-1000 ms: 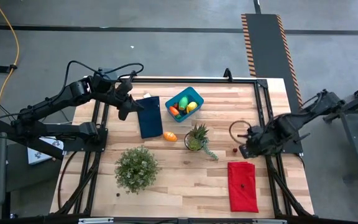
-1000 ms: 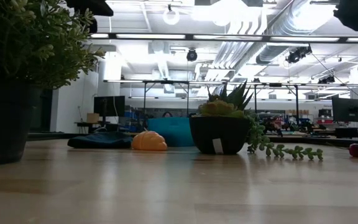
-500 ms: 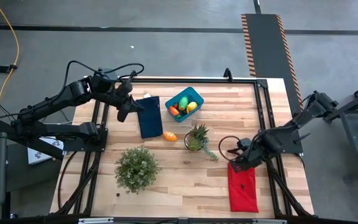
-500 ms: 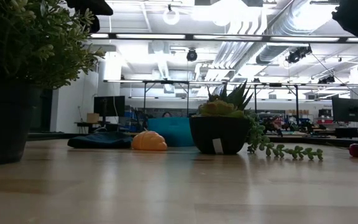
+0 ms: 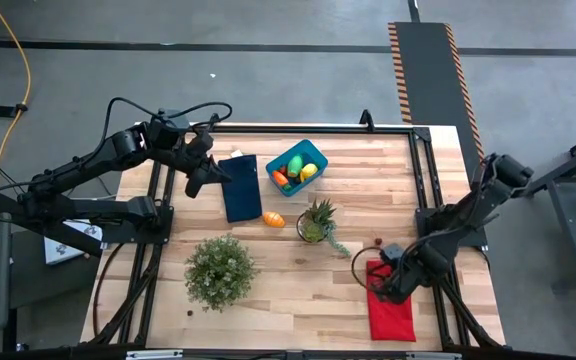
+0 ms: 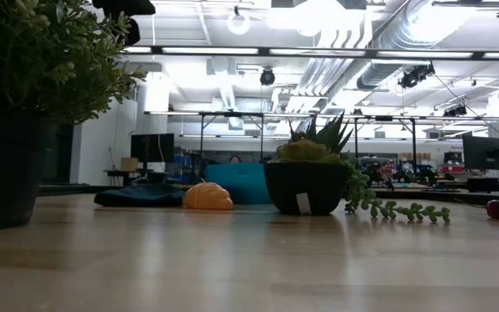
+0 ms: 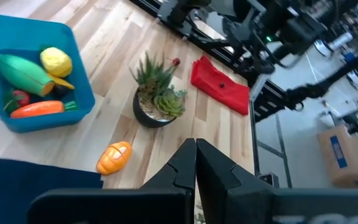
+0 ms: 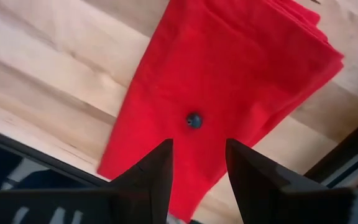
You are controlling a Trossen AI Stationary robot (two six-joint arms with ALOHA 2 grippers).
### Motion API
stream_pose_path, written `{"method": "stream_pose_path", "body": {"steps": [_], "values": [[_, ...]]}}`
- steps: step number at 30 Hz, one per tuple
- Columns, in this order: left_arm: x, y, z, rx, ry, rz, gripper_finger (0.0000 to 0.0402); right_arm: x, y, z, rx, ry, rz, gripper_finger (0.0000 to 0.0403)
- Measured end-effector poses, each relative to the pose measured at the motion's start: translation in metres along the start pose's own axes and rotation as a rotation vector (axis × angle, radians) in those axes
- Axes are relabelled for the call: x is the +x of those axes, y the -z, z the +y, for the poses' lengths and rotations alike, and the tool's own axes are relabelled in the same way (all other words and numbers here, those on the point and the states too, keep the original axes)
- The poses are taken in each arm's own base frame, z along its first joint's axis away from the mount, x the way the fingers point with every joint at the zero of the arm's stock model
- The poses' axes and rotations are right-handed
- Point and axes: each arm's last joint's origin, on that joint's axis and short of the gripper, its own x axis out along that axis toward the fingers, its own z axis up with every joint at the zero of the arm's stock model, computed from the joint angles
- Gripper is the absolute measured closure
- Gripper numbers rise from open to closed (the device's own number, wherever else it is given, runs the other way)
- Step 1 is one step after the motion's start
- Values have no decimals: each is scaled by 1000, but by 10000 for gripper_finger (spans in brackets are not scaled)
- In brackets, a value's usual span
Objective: Pick and placing Produce into tupperware
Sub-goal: Put the right blue berry into the blue bin
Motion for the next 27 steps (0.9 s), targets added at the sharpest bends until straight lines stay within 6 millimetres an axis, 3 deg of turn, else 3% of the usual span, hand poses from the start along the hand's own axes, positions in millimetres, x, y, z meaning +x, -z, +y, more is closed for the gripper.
{"method": "stream_pose_path", "body": {"steps": [12,23,27], "values": [[0,-4,0,-205,-28,-46,401,5,14,-4,-387,20,5,265],[0,-4,3,-276,-103,-82,401,6,25,-8,-578,24,-49,265],[0,-4,3,-285,-112,-86,401,6,33,-8,-734,-16,-71,265]]}}
